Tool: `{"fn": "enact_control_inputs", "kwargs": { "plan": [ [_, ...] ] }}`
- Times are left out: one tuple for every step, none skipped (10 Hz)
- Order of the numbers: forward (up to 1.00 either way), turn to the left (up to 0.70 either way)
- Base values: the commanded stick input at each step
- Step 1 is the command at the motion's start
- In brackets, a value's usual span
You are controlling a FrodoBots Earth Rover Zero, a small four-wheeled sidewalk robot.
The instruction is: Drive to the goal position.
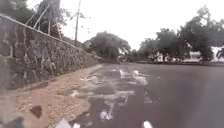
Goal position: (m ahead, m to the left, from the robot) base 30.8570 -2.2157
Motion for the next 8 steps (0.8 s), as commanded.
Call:
{"fn": "enact_control_inputs", "kwargs": {
  "plan": [
    [0.85, -0.16],
    [0.85, -0.01],
    [0.85, -0.07],
    [0.85, -0.12],
    [0.85, -0.05],
    [0.85, -0.14],
    [0.85, 0.00],
    [0.85, -0.05]
  ]
}}
